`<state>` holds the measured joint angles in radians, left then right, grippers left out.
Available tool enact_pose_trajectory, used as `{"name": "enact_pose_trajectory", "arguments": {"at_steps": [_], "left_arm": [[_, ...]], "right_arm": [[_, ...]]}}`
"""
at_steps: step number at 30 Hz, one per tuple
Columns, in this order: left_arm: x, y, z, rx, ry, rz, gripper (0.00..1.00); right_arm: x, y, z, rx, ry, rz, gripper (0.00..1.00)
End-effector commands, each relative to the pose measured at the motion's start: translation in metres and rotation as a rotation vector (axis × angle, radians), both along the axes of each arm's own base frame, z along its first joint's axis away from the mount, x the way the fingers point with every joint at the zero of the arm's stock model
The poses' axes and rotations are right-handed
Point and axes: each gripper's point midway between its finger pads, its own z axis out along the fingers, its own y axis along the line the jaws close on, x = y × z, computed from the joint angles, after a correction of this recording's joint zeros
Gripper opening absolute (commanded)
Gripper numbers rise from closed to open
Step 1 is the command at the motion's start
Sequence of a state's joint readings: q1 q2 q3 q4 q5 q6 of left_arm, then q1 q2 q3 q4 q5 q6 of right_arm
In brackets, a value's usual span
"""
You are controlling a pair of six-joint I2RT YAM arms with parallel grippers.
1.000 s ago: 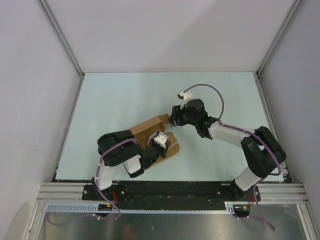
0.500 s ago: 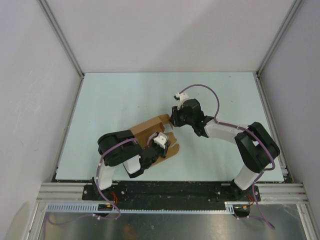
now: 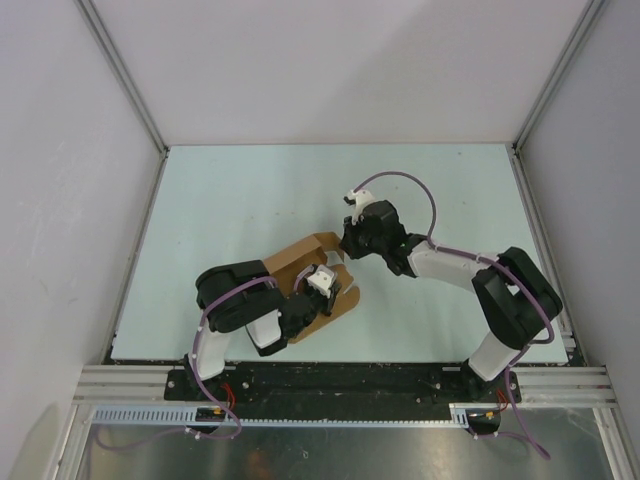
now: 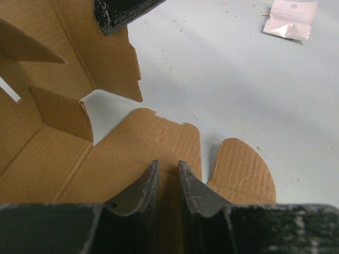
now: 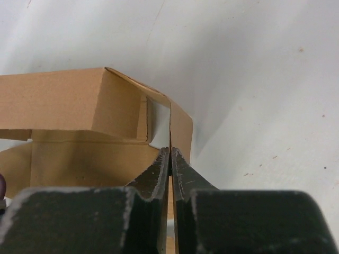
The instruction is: Fold the paper box
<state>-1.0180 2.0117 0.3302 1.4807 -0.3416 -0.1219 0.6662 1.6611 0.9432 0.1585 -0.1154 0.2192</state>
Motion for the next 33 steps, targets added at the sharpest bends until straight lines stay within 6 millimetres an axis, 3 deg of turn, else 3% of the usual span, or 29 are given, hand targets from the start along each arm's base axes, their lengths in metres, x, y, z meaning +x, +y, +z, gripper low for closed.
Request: {"name": "enact_pose_trajectory", "arguments": {"at_steps": [1, 5, 22, 33], "left_arm": [[-0.006, -0.008, 0.023, -0.099, -0.070, -0.049, 0.25], [-0.006, -0.008, 0.024, -0.102, -0.072, -0.049, 0.24], [-0.005, -0.008, 0.023, -0.095, -0.076, -0.050, 0.24], [-0.004, -0.008, 0.025, -0.097, -0.081, -0.047, 0.25]], "right_arm": [[-0.002, 0.015, 0.039, 0.047, -0.072, 0.035, 0.04], [-0.007, 0.014, 0.042, 0.030, -0.078, 0.036, 0.00], [-0.030, 0.010, 0.045, -0.010, -0.080, 0.016, 0.00], [-0.048, -0.001, 0.021, -0.027, -0.063, -0.022, 0.00]]}}
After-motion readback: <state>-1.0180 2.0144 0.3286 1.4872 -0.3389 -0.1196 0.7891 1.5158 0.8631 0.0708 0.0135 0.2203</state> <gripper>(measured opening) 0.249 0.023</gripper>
